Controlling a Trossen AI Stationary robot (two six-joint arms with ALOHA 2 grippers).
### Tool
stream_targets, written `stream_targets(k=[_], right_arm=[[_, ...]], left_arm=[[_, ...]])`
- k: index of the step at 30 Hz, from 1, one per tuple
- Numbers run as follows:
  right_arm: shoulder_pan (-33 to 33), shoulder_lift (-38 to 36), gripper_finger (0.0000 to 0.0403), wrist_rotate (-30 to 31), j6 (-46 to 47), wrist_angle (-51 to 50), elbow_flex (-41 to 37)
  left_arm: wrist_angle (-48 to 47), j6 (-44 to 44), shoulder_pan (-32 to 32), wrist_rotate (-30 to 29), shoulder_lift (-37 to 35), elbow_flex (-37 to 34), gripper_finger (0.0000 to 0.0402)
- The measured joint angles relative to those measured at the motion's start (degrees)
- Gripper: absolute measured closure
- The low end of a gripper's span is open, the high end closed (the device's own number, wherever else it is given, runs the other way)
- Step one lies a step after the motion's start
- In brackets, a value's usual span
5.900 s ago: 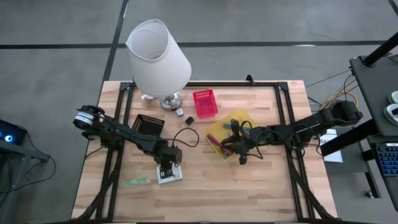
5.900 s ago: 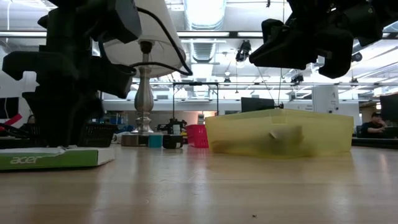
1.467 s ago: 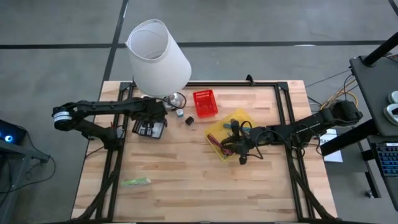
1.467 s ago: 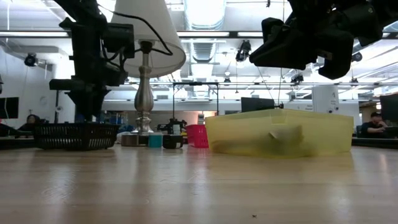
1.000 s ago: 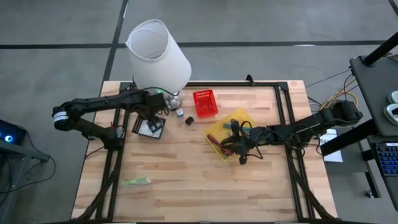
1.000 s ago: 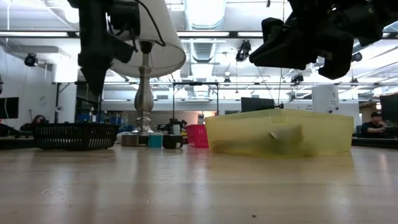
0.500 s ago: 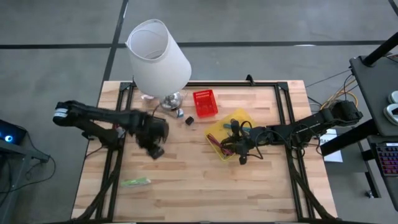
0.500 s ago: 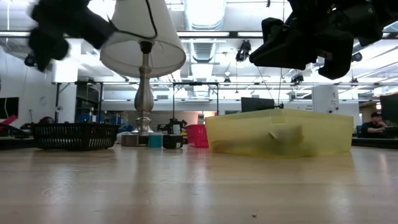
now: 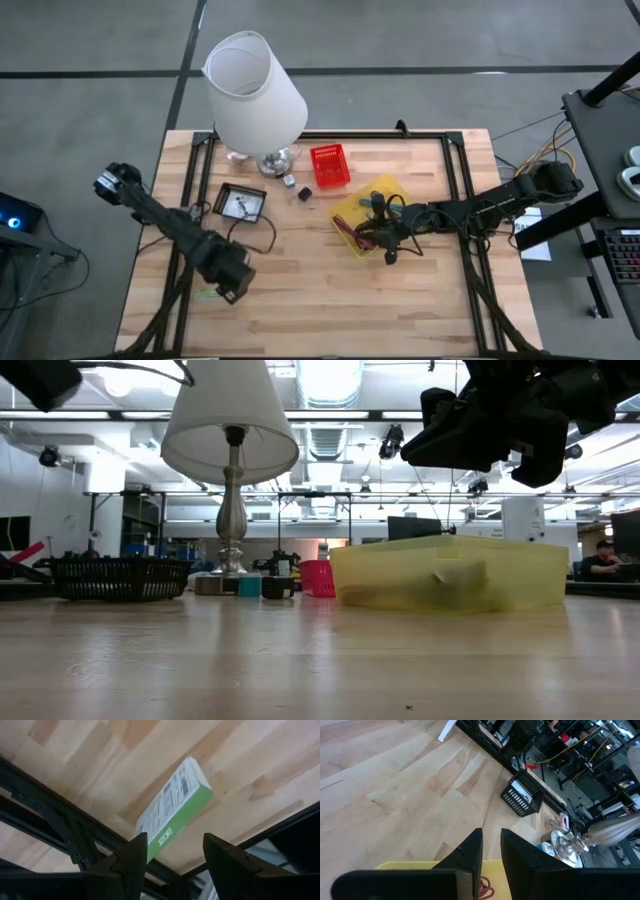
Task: Pick and place items into bin
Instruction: Put the card reader box into the black bin
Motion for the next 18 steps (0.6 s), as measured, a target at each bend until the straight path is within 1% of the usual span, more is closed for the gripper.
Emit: stream_targets(k=[5, 10, 18], right_arm=[[0.00, 0.00, 0.0344, 0.01, 0.00, 0.00, -0.01], [0.00, 0.00, 0.0342, 0.00, 0.06, -0.01, -0.01], [0.00, 0.00, 0.0346, 0.01, 0.04, -0.04, -0.01]], left_arm=[[0.11, 0.45, -2.23, 0.00, 2.85, 1.11, 0.0226], [0.11, 6.20, -2.61, 0.01, 4.84, 1.20, 0.0226], [0.06, 6.08, -2.61, 0.31, 4.33, 0.80, 0.0226]])
